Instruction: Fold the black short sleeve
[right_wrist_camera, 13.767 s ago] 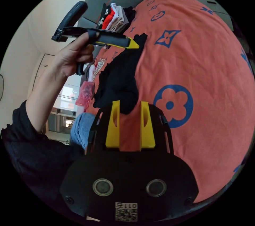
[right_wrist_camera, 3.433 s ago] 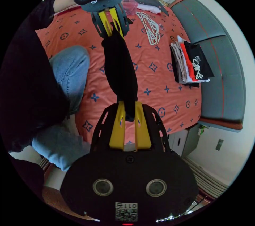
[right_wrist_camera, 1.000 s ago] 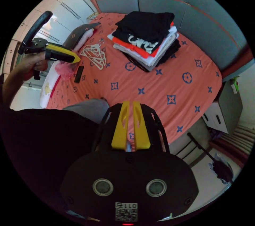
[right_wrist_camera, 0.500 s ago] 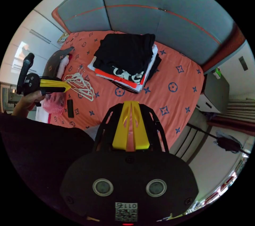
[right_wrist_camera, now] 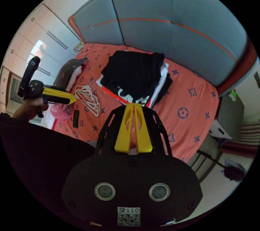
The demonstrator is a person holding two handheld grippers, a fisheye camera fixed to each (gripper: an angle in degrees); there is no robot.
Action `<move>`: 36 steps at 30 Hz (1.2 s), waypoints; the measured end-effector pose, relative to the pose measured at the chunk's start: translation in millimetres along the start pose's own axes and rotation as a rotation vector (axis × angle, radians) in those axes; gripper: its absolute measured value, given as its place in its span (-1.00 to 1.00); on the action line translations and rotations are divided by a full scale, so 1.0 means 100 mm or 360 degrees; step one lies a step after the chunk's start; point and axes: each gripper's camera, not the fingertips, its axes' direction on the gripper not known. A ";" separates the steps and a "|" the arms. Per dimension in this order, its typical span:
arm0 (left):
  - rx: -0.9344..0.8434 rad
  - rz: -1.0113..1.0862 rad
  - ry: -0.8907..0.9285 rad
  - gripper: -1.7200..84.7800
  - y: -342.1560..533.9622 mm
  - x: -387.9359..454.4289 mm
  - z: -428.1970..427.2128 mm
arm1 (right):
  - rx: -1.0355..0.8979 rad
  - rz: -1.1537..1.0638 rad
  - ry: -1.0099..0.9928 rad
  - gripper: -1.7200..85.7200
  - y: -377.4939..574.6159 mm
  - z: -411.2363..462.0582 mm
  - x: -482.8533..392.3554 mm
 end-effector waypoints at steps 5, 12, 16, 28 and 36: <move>0.0078 -0.0283 -0.0012 -0.96 -0.01 -0.08 -0.11 | 0.0056 -0.0150 -0.0253 -0.96 -0.33 0.07 0.30; 0.0189 -0.0600 0.0059 -0.96 -0.04 -0.07 -0.05 | -0.0008 -0.0330 -0.0362 -0.96 -0.11 -0.03 0.70; 0.0110 -0.0622 0.0036 -0.96 -0.04 -0.20 0.16 | 0.0018 -0.0365 -0.0369 -0.96 0.11 0.06 0.81; 0.0059 -0.0458 0.0211 -0.96 0.54 -1.09 1.74 | 0.0040 -0.0127 -0.0284 -0.96 1.12 1.08 0.31; 0.0271 -0.0347 0.0270 -0.96 1.13 -1.41 2.49 | 0.0366 0.0055 0.0065 -0.96 2.03 1.60 -0.21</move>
